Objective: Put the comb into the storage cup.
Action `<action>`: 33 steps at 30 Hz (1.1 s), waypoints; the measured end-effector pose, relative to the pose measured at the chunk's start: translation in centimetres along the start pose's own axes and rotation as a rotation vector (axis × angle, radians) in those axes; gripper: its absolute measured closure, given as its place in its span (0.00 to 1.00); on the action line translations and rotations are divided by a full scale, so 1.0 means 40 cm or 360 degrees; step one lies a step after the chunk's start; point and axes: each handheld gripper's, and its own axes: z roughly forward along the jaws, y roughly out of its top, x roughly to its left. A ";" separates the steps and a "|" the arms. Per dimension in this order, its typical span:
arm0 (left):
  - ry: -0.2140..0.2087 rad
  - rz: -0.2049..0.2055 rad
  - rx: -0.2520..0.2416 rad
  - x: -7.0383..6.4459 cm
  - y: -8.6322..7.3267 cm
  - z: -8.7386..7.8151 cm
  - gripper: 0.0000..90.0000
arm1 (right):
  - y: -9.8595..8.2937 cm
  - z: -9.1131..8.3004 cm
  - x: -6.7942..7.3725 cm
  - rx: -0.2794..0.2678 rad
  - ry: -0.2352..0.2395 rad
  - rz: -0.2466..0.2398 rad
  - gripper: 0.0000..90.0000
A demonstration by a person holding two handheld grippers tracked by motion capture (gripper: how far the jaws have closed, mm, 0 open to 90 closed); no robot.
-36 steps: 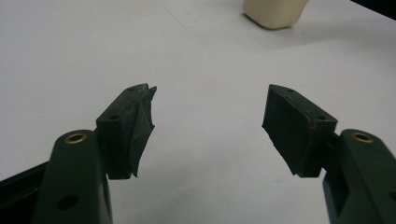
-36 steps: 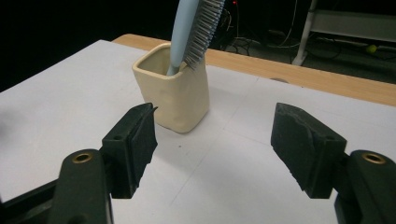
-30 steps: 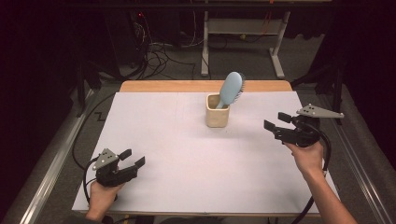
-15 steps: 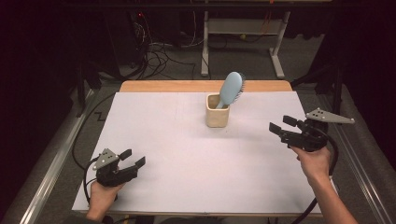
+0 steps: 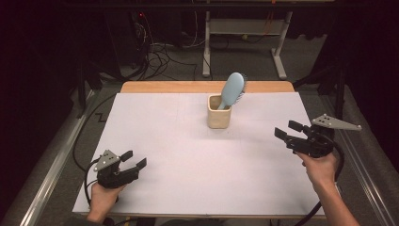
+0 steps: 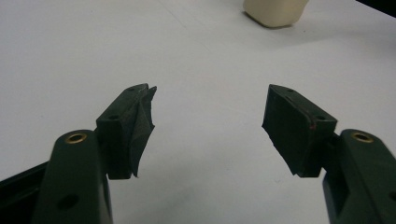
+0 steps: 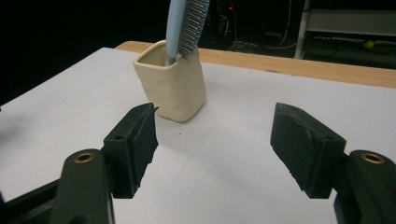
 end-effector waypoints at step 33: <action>0.0000 -0.0001 0.0000 0.000 0.000 0.000 0.37 | -0.071 -0.027 0.013 -0.0025 0.0033 0.0021 0.35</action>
